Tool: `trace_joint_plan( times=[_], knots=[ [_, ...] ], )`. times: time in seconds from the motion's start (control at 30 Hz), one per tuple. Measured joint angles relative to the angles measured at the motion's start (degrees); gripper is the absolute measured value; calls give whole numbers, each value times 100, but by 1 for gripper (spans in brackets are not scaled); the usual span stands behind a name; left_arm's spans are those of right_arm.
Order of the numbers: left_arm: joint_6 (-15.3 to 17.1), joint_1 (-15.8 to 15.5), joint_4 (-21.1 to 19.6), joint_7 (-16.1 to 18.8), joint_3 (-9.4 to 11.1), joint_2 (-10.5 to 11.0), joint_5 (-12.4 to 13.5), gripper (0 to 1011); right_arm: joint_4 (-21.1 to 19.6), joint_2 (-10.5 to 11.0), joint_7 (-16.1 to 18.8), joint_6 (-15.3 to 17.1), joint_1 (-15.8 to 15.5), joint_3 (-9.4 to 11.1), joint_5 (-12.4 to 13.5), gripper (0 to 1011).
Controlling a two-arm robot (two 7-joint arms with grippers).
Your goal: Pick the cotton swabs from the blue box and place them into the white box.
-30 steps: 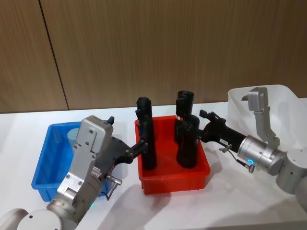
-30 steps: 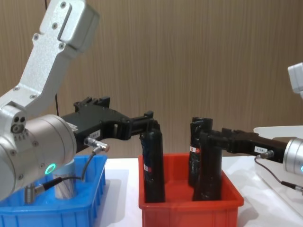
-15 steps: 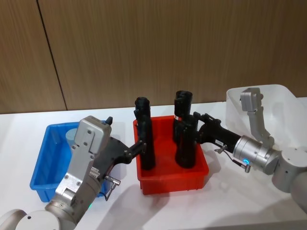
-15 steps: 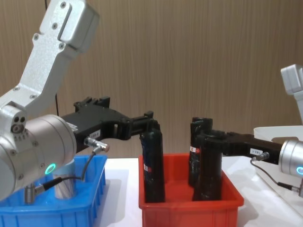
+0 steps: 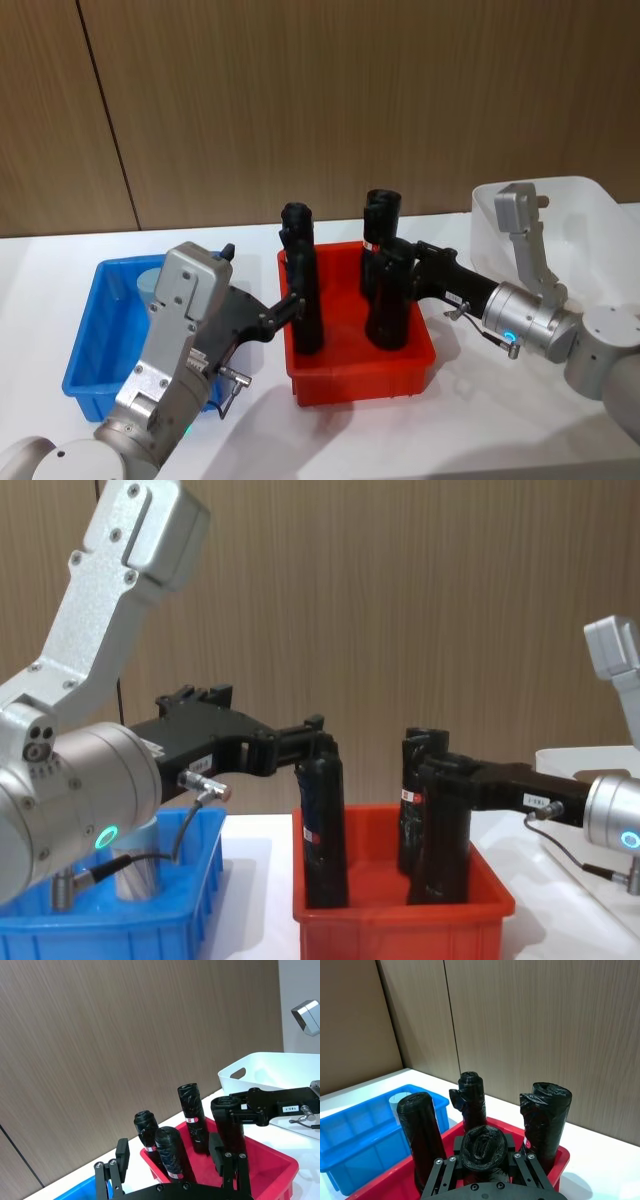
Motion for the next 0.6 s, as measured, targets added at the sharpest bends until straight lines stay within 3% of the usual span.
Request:
trace_joint_plan(
  times=[0.2,0.3,0.47,0.6],
  knots=[
    [0,0,0,0,0,0,0,1004,-93,3,-11,-38,-4,37,-1,421],
    [0,0,0,0,0,0,0,1004,-371,30,-52,9,-111,61,4,402],
    [0,0,0,0,0,0,0,1004,-1397,158,-212,361,-559,108,35,381],
    [0,0,0,0,0,0,0,1004,-2635,312,-491,815,-1090,161,70,364]
  ],
)
